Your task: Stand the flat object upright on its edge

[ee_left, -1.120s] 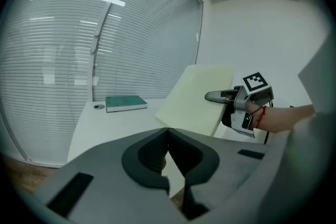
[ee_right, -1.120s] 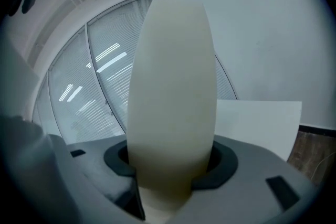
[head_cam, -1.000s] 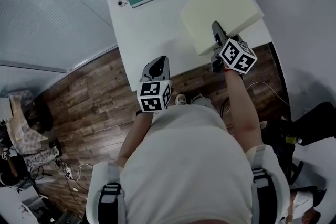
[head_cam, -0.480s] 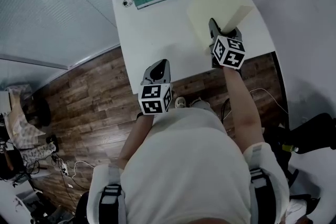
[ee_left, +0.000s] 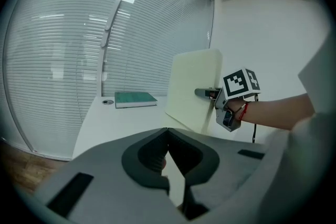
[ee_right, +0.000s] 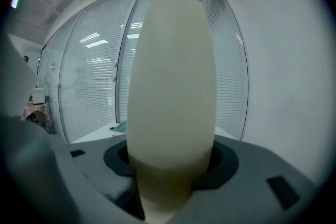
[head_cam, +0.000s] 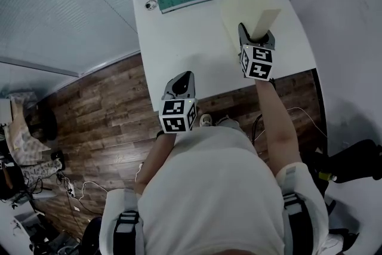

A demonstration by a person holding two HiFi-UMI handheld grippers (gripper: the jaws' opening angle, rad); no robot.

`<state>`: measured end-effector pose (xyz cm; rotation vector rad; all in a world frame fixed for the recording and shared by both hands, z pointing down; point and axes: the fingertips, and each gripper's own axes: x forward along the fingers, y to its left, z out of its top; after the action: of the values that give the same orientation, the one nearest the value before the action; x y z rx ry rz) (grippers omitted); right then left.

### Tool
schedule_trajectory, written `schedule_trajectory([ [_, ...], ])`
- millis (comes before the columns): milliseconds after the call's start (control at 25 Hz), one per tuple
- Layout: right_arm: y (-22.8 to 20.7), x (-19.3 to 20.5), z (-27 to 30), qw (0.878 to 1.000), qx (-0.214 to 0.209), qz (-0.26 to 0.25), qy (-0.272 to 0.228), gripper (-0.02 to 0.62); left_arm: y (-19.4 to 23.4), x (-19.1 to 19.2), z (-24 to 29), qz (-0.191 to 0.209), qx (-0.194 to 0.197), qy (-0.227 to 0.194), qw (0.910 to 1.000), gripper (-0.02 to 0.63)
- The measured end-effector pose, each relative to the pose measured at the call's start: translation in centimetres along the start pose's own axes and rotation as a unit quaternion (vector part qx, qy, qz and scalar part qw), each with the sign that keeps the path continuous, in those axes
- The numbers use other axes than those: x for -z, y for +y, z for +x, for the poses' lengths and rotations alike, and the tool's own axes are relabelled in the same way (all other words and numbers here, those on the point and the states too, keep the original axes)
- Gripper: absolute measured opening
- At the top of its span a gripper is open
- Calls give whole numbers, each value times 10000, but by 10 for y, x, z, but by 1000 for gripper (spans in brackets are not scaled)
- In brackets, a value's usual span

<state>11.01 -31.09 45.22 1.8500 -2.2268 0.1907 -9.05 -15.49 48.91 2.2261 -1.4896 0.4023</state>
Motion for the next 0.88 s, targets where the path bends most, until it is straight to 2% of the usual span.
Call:
schedule_trajectory([
  [240,4,2,13,9995,-26,-279,-141,264,3,2,3,-8,-22,44,10000,18],
  [880,8,12,20,9995,14,-164,-268,284,15,5,3,-108,-81,100,9999,18],
])
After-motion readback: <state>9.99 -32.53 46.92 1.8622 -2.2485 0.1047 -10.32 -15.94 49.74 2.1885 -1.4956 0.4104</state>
